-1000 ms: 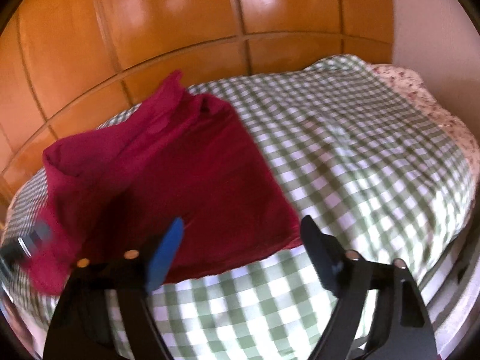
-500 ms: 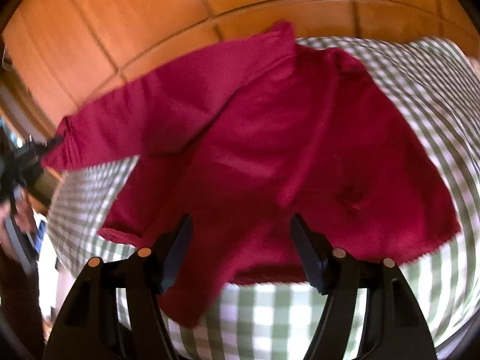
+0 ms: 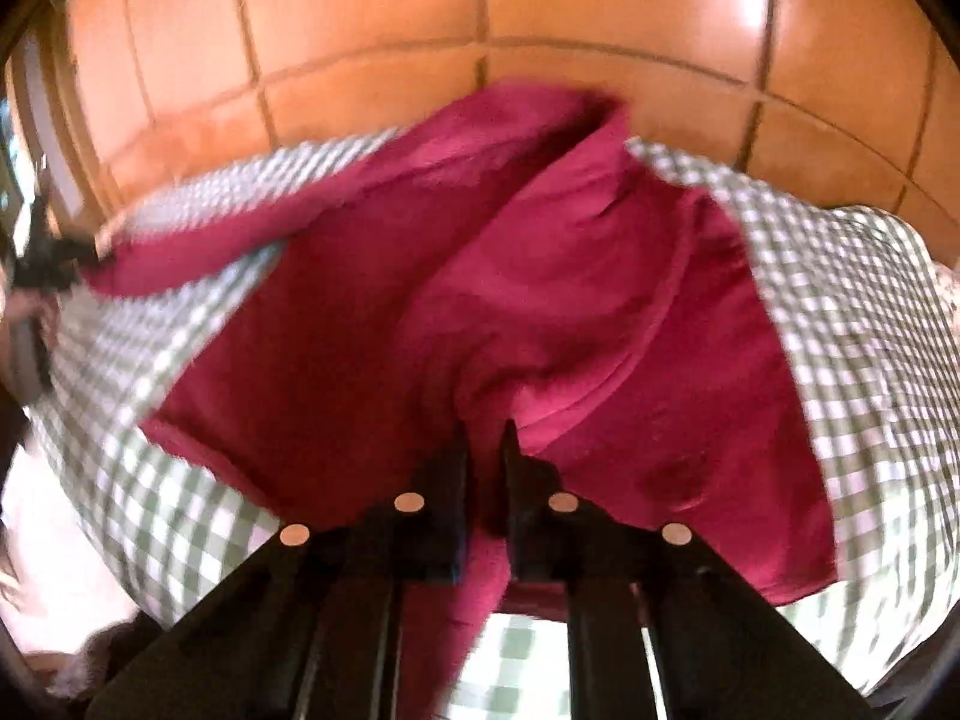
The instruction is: Fold small clothes
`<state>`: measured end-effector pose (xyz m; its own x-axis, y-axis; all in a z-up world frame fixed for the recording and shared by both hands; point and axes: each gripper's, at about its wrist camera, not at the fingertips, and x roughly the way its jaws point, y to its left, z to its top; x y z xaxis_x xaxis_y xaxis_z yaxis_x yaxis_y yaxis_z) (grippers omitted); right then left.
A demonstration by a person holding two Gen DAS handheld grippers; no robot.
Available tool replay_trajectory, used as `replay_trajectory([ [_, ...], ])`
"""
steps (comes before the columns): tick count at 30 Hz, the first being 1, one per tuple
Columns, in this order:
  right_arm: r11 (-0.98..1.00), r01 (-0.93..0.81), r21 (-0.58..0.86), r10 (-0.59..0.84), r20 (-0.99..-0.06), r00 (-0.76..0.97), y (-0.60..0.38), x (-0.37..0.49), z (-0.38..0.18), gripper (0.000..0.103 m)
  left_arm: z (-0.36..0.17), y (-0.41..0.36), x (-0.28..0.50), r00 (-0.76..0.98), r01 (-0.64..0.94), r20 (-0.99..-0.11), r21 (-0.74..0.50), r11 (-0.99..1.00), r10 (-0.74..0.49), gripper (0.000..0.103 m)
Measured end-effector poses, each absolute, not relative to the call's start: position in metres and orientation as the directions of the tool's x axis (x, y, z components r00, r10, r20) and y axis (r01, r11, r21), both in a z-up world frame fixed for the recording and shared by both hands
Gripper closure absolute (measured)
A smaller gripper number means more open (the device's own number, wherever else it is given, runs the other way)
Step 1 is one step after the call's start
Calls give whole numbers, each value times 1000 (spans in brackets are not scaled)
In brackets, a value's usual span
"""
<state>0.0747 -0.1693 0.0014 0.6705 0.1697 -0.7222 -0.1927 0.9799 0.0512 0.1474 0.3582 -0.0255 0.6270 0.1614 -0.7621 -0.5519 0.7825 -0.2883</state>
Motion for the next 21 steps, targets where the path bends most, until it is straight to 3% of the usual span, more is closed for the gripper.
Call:
replay_trajectory([
  [4,998,-8,56,43,-671,741,-244,92,38,94,-40,356,143,595,-569,-786,-267,778,165,92],
  [6,994,85,67,-19,-664,747,-282,102,47,94,-42,353,139,591,-571,-789,-266,777,164,82],
  [8,976,199,87,-92,-666,740,-330,117,51,94,-40,347,130,596,-565,-783,-252,786,178,62],
  [10,951,297,85,-164,-675,719,-368,133,53,94,-35,339,119,605,-557,-772,-237,796,193,56],
  [16,845,524,106,-281,-745,605,-464,194,39,93,-19,314,78,653,-481,-742,-250,840,153,56],
  [17,834,537,123,-272,-756,596,-473,197,38,87,-18,309,72,661,-457,-740,-264,849,126,56],
  [19,800,573,180,-260,-757,600,-491,202,36,58,-18,295,63,674,-396,-737,-296,870,56,56],
  [20,790,578,206,-255,-746,615,-495,200,38,35,-18,287,58,681,-345,-732,-332,878,-9,56],
  [21,782,589,203,-280,-730,624,-495,194,41,27,-20,279,55,685,-300,-725,-368,880,-70,56],
])
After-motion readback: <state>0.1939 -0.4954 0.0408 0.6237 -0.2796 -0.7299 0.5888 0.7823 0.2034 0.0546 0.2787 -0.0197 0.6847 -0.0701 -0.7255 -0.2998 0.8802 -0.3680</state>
